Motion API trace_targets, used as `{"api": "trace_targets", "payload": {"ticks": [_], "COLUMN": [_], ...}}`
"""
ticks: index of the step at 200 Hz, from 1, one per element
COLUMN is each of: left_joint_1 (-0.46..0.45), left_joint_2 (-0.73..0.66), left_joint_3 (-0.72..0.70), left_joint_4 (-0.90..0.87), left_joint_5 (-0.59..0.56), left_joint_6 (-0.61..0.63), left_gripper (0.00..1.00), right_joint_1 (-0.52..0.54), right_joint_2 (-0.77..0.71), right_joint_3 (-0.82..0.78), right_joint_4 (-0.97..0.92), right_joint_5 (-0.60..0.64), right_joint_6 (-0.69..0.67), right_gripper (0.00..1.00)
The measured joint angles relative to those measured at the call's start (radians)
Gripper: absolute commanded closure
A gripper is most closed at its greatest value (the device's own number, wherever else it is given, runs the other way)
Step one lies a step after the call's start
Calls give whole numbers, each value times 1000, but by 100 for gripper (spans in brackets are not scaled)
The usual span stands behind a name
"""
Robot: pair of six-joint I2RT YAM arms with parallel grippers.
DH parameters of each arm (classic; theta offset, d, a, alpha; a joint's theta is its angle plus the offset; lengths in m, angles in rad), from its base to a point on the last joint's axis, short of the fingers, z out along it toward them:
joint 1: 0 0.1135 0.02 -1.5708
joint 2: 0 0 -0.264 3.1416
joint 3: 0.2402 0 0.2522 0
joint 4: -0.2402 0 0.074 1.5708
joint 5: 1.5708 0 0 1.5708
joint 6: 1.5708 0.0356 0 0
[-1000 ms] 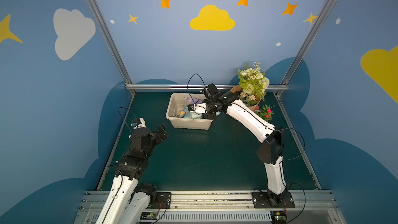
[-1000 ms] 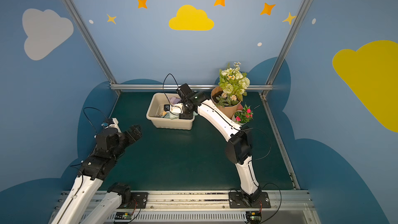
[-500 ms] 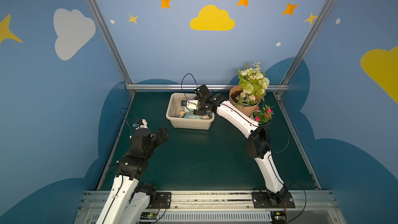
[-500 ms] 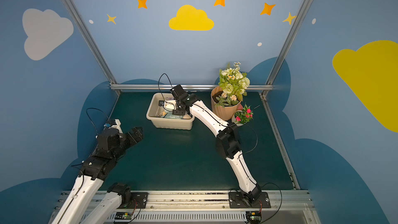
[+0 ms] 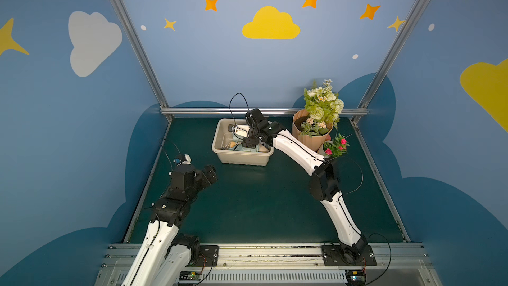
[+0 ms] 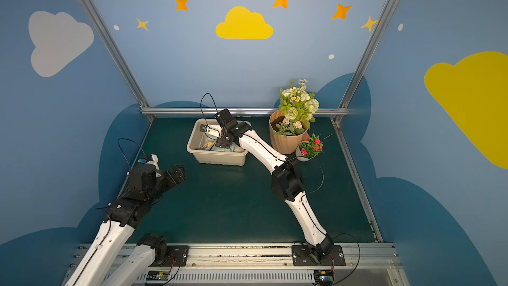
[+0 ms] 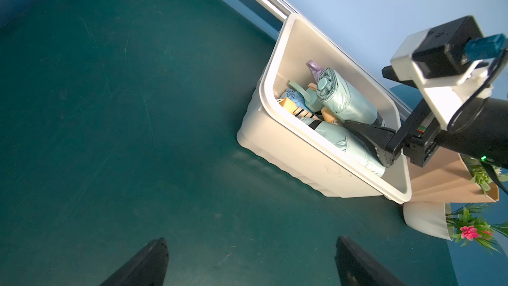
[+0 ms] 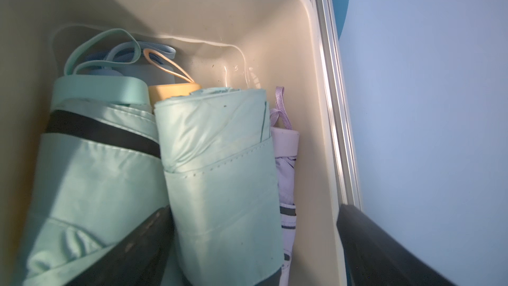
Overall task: Put the umbrella into the storage box
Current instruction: Place the umbrella in the storage box, then reset both arms
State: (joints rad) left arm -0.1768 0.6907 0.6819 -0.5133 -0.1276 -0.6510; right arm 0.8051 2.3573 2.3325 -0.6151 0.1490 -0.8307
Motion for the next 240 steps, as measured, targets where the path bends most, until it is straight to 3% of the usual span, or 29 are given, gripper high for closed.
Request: {"api": "trace_targets", "payload": {"ticks": [28, 74, 121, 178, 206, 240], "left_joint_1": [0, 0, 2, 40, 78, 140], "left_joint_2": [23, 97, 211, 365, 432, 485], "left_joint_3": [-14, -45, -93, -110, -116, -169], "left_joint_4": [35, 109, 205, 380, 476, 644], "left_joint_5": [-3, -42, -165, -272, -274, -249], "left_joint_6": [-1, -1, 17, 200, 308, 398], "left_gripper": [0, 0, 0, 0, 0, 0], "right_joint_1": [25, 76, 39, -276, -414, -609], "right_joint_2": [-117, -530, -862, -1237, -1389, -1381], "right_joint_3": [-118, -484, -911, -1404, -1603, -1728], "right_joint_4": [13, 140, 283, 315, 423, 554], "right_joint_5": [-42, -109, 30, 250, 278, 226], "right_joint_6": [46, 242, 555, 925, 966, 951], "right_gripper": [2, 2, 2, 3, 4, 4]}}
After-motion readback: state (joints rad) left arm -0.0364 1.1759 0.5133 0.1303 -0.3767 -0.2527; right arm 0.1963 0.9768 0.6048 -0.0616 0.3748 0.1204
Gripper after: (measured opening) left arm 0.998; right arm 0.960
